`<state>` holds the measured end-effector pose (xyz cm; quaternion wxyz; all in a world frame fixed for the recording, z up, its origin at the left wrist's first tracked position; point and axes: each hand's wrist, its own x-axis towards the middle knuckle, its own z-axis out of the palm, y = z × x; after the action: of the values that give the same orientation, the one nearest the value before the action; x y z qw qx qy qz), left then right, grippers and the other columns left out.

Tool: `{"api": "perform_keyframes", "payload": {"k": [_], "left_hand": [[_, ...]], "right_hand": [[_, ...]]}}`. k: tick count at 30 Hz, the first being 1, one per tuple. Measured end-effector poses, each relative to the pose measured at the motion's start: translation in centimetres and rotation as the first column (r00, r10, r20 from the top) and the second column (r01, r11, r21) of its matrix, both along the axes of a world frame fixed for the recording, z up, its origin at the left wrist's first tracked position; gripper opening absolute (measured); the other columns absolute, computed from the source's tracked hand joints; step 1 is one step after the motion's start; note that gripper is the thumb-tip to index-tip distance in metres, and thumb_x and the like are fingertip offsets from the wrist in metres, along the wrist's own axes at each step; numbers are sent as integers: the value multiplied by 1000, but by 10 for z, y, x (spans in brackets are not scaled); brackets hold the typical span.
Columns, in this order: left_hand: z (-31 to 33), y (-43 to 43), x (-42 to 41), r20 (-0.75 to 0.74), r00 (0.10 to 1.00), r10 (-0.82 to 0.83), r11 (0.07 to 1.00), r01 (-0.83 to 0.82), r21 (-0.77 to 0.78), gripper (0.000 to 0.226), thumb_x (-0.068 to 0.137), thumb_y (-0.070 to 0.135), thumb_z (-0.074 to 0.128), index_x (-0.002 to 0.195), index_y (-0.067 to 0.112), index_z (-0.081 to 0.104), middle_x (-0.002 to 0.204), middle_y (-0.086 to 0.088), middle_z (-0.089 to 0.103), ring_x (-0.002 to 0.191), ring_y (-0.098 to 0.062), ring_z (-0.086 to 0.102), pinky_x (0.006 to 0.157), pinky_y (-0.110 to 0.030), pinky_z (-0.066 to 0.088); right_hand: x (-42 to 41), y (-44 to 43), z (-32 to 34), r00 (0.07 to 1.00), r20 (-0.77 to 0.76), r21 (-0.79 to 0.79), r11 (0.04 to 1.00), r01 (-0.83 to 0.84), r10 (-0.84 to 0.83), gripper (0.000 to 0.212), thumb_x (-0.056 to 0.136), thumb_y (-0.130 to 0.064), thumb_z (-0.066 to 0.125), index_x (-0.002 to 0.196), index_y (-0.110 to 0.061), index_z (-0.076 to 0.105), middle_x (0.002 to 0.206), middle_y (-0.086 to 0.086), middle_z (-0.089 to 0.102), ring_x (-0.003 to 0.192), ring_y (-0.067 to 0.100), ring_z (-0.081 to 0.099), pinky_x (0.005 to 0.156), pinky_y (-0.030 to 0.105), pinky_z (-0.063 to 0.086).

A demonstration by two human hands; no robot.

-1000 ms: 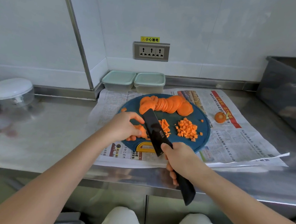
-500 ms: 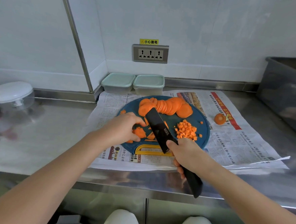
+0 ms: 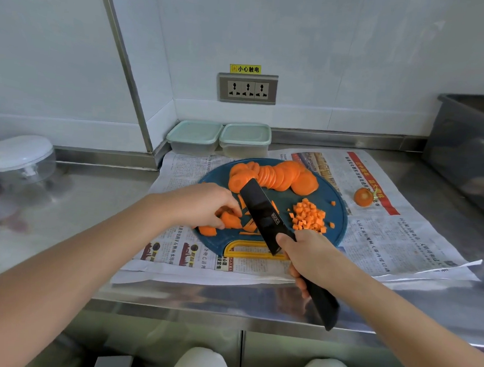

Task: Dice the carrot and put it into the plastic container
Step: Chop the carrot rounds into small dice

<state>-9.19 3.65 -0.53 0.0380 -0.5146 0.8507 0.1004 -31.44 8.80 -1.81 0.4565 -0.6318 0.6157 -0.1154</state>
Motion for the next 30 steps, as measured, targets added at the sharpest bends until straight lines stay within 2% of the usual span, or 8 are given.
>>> {"api": "perform_keyframes", "payload": {"k": [7, 10, 13, 15, 19, 22, 27, 30], "left_hand": [[-4, 0, 3, 30, 998, -52, 996, 53, -65, 27, 91, 25, 61, 117, 30, 65, 92, 8, 61, 81, -8, 54, 71, -24, 43], [-8, 4, 4, 19, 998, -53, 993, 55, -100, 25, 92, 24, 60, 116, 28, 65, 99, 7, 63, 87, -7, 56, 84, -33, 46], [-9, 7, 4, -9, 998, -67, 992, 65, -107, 29, 93, 24, 59, 121, 28, 64, 115, 12, 59, 97, -2, 51, 95, -28, 41], [-10, 6, 6, -29, 998, -57, 994, 54, -98, 27, 92, 24, 60, 119, 26, 65, 111, 11, 58, 95, -2, 49, 96, -28, 40], [-11, 2, 10, -14, 999, -35, 994, 33, -100, 26, 92, 26, 60, 117, 22, 65, 102, 5, 57, 92, -9, 51, 88, -31, 42], [-10, 4, 11, -1, 999, -47, 994, 47, -100, 27, 94, 23, 57, 120, 24, 65, 105, 3, 56, 92, -10, 52, 91, -34, 42], [-13, 10, 15, -61, 997, -51, 991, 43, -124, 40, 94, 15, 56, 131, 32, 57, 115, 7, 59, 96, -6, 55, 78, -15, 38], [-18, 13, 18, -137, 990, -32, 978, 3, -209, 42, 89, 16, 63, 129, 28, 57, 116, 6, 60, 101, -11, 58, 80, -19, 40]], "right_hand": [[2, 0, 4, 1000, -18, -9, 1000, 1, -1, 34, 101, -31, 39, 80, -6, 46, 51, 8, 49, 33, 18, 45, 37, 22, 42], [3, -1, 6, 1000, -30, -12, 1000, -8, 8, 33, 101, -31, 40, 81, -6, 47, 50, 7, 49, 34, 19, 45, 38, 23, 44], [3, -1, 8, 999, -46, -14, 1000, -16, 15, 33, 101, -32, 40, 82, -6, 48, 51, 7, 50, 34, 18, 46, 39, 24, 45], [4, -1, 9, 998, -55, -11, 1000, -19, 18, 33, 101, -32, 40, 82, -7, 48, 51, 6, 50, 34, 17, 46, 39, 24, 45], [4, 0, 12, 997, -74, -20, 999, -37, 36, 33, 101, -32, 40, 80, -7, 48, 49, 5, 49, 34, 17, 46, 40, 24, 44], [5, -1, 17, 993, -104, -34, 998, -61, 57, 33, 101, -32, 40, 80, -7, 47, 51, 5, 48, 34, 17, 45, 39, 24, 44], [12, -3, 25, 978, -165, -60, 989, -136, 125, 30, 100, -31, 41, 82, -7, 45, 58, 8, 48, 33, 16, 44, 39, 25, 43], [16, -3, 24, 960, -234, -85, 981, -176, 152, 31, 100, -32, 39, 85, -6, 46, 61, 9, 49, 32, 15, 45, 38, 24, 42]]}}
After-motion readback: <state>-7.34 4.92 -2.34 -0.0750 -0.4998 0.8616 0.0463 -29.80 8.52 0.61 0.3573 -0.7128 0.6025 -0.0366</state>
